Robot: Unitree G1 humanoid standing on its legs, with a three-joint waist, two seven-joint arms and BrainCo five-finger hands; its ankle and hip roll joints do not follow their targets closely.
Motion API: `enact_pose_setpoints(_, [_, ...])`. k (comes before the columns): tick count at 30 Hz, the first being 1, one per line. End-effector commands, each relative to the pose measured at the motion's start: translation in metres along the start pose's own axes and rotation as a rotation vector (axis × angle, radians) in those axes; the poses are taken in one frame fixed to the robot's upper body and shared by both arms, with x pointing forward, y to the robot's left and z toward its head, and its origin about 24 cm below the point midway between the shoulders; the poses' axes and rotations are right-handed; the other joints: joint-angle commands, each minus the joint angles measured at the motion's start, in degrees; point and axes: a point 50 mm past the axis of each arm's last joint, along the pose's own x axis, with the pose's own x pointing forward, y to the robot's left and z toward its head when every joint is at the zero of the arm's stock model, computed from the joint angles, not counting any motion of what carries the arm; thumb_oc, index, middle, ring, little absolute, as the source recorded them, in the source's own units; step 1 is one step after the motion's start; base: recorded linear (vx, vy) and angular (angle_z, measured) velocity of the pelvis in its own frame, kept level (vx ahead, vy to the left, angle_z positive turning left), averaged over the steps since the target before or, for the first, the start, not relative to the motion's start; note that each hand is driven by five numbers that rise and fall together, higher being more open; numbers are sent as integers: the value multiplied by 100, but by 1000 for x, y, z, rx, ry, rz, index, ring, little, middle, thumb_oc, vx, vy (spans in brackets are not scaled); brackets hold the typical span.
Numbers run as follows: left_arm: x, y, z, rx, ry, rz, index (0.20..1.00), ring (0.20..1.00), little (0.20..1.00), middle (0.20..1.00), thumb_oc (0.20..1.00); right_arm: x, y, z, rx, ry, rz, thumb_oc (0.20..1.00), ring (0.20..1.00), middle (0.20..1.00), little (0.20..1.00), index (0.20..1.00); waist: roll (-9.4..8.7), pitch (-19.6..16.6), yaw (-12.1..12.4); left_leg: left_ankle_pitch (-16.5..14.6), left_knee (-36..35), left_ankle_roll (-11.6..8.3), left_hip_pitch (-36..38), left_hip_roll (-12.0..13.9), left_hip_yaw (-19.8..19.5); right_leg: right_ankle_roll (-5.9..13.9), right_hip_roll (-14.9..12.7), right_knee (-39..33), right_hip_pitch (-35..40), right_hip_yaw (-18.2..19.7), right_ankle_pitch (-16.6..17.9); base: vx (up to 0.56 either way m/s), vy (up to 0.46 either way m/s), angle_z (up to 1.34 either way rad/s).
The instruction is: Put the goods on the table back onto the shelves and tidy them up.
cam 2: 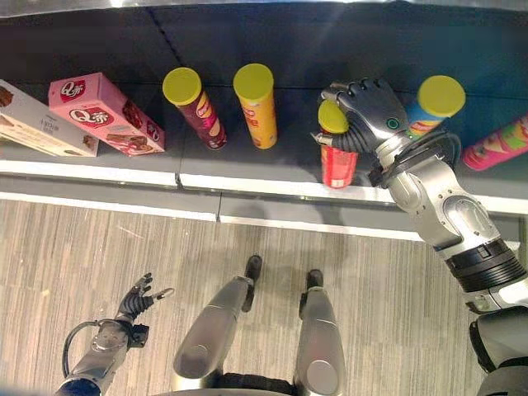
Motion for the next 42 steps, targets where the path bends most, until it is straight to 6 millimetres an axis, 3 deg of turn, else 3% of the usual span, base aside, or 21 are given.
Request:
enact_pose_setpoints(1, [-8,17,-6,75,-5,29,1000,1000,1000,1000,1000,17,-51,0,-68,-25,-278,200,200,200,200,200,-41,-240,160,-869,706,-334,-86,668,-183,355,-619,-763,101,101,426,-4,-30,19])
enact_pose_setpoints(11, [-5,11,1,71,-33,35,1000,1000,1000,1000,1000,23,-50,-6,-101,38,-380,200,200,200,200,200,-13,-161,295,-828,673,-301,-328,615,-315,377,-643,-879,16,-51,474,-1,-18,3])
enact_pose_setpoints(26, [-1,3,14,72,-94,25,1000,1000,1000,1000,1000,17,-44,-37,-96,250,-501,200,200,200,200,200,182,-161,426,-751,623,-294,-708,458,-396,423,-801,-999,-119,-233,513,10,-10,11])
enact_pose_setpoints(42, [1,-1,14,68,-85,36,1000,1000,1000,1000,1000,-4,-30,-32,-5,318,-559,200,200,200,200,200,124,-161,293,-839,659,-260,-690,459,-382,424,-817,-1042,-49,-255,488,6,1,2])
